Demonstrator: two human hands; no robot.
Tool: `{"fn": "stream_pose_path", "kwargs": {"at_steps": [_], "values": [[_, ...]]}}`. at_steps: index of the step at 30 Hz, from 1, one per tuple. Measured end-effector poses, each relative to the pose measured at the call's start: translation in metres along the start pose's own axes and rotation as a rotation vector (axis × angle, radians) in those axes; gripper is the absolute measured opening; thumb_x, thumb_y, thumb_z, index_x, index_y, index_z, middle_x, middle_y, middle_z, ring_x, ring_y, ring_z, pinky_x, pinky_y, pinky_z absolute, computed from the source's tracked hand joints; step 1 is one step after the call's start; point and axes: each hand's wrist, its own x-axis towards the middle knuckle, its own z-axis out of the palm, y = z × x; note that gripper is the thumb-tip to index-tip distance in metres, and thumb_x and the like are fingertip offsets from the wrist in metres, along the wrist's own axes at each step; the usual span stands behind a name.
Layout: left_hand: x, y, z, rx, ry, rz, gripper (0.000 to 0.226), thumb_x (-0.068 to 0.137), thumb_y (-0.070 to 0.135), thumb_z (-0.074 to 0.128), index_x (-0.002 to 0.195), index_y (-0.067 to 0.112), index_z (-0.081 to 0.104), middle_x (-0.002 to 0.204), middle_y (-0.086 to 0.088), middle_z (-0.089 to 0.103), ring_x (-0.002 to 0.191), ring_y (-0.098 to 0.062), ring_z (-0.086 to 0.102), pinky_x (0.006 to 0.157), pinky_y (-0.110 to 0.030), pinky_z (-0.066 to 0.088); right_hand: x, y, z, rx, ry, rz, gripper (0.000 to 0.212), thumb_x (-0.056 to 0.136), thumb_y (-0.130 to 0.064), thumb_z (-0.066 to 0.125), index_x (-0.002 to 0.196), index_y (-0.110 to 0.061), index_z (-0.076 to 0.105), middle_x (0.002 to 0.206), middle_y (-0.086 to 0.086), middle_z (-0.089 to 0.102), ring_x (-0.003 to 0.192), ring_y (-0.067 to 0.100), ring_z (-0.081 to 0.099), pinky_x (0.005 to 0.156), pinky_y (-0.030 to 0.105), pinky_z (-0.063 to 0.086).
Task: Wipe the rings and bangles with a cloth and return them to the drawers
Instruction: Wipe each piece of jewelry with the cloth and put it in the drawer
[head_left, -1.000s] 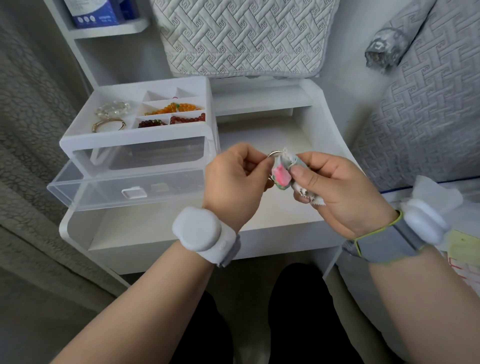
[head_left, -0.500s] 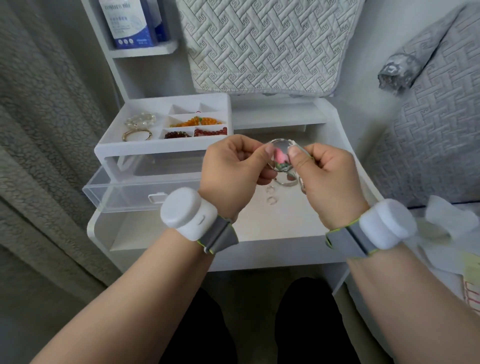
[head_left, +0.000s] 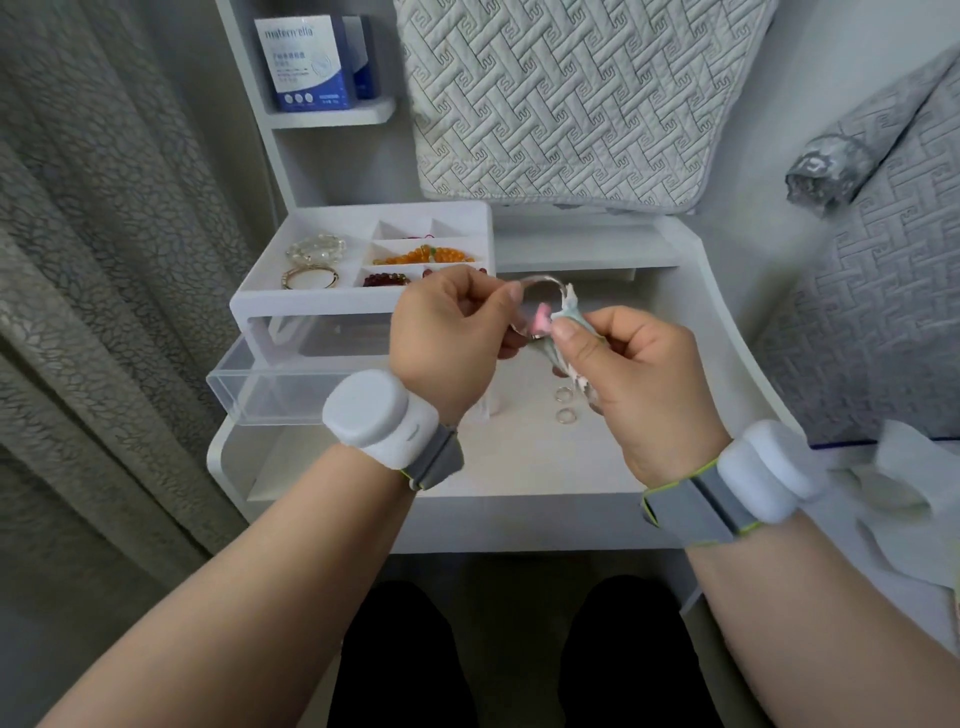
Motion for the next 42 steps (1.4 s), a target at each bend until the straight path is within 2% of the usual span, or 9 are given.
{"fn": "stream_pose_path", "kwargs": {"at_steps": [3,7,11,14,20,25,30,34,42], "values": [[0.019,0.0,-0.019,0.148,0.067,0.067,0.017,0.086,0.012,0.063,0.07,0.015,0.063,0.061,0.001,0.066,0.049,-0.009,0.06,0.057,-0.031,0.055,0.0,0.008,0.0,-0.076,0.009,-0.02,0.018,0.087,-0.021,0.064,0.074,-0.012,0.071,0.045,-0.007,0.044,0.043,0.005,0.03,0.045,0.019,0.028],[0.041,0.002,-0.042,0.672,0.031,0.21,0.011,0.084,0.028,0.064,0.076,0.02,0.067,0.067,0.01,0.062,0.064,-0.01,0.056,0.062,-0.024,0.041,0.006,0.019,0.001,-0.114,-0.013,0.014,0.017,0.09,-0.019,0.061,0.08,-0.01,0.071,0.045,-0.011,0.043,0.042,0.004,0.031,0.045,0.019,0.028],[0.059,-0.001,-0.048,1.007,-0.108,0.233,0.015,0.086,0.028,0.061,0.087,0.016,0.069,0.086,-0.003,0.068,0.083,-0.024,0.059,0.07,-0.031,0.047,0.012,0.026,0.007,-0.132,-0.057,0.028,0.019,0.083,-0.033,0.064,0.077,-0.017,0.071,0.059,0.02,0.058,0.054,0.016,0.044,0.051,0.04,0.039],[0.067,0.002,-0.049,1.105,-0.197,0.279,0.016,0.087,0.026,0.059,0.087,0.013,0.068,0.089,-0.004,0.067,0.088,-0.027,0.057,0.073,-0.034,0.048,0.013,0.03,0.011,-0.164,-0.094,0.036,0.023,0.076,-0.043,0.061,0.08,-0.024,0.073,0.078,0.026,0.067,0.064,0.022,0.051,0.058,0.05,0.048],[0.064,0.005,-0.056,1.181,-0.255,0.34,0.014,0.087,0.028,0.059,0.086,0.016,0.067,0.086,-0.005,0.067,0.086,-0.028,0.058,0.073,-0.039,0.05,0.012,0.035,0.01,-0.186,-0.108,0.01,0.018,0.077,-0.043,0.059,0.079,-0.03,0.072,0.074,0.029,0.064,0.059,0.037,0.051,0.058,0.053,0.049],[0.056,-0.003,-0.061,1.236,-0.253,0.336,0.014,0.086,0.032,0.06,0.082,0.019,0.062,0.082,-0.002,0.064,0.082,-0.028,0.057,0.062,-0.032,0.042,0.013,0.036,0.013,-0.157,-0.148,0.012,0.017,0.086,-0.026,0.063,0.073,-0.029,0.073,0.068,0.026,0.062,0.054,0.019,0.042,0.051,0.039,0.036],[0.058,-0.004,-0.058,1.379,-0.379,0.264,0.017,0.088,0.034,0.057,0.077,0.022,0.056,0.077,0.003,0.052,0.079,-0.022,0.051,0.054,-0.026,0.03,0.01,0.033,0.014,-0.183,-0.171,-0.001,0.018,0.087,-0.018,0.063,0.071,-0.023,0.069,0.05,-0.005,0.05,0.048,0.008,0.038,0.049,0.023,0.032],[0.063,-0.012,-0.056,1.381,-0.484,0.21,0.017,0.085,0.031,0.061,0.072,0.022,0.057,0.083,0.001,0.061,0.081,-0.023,0.056,0.063,-0.031,0.043,0.007,0.032,0.014,-0.212,-0.195,0.001,0.016,0.088,-0.015,0.061,0.075,-0.02,0.068,0.047,-0.017,0.054,0.046,0.002,0.044,0.048,0.011,0.033],[0.067,-0.005,-0.047,1.338,-0.671,0.037,0.013,0.086,0.023,0.061,0.076,0.016,0.064,0.075,0.003,0.066,0.066,-0.013,0.06,0.071,-0.027,0.052,0.005,0.039,0.012,-0.242,-0.19,-0.009,0.013,0.087,-0.016,0.063,0.079,-0.011,0.071,0.05,-0.015,0.055,0.047,0.003,0.046,0.049,0.013,0.035]]}}
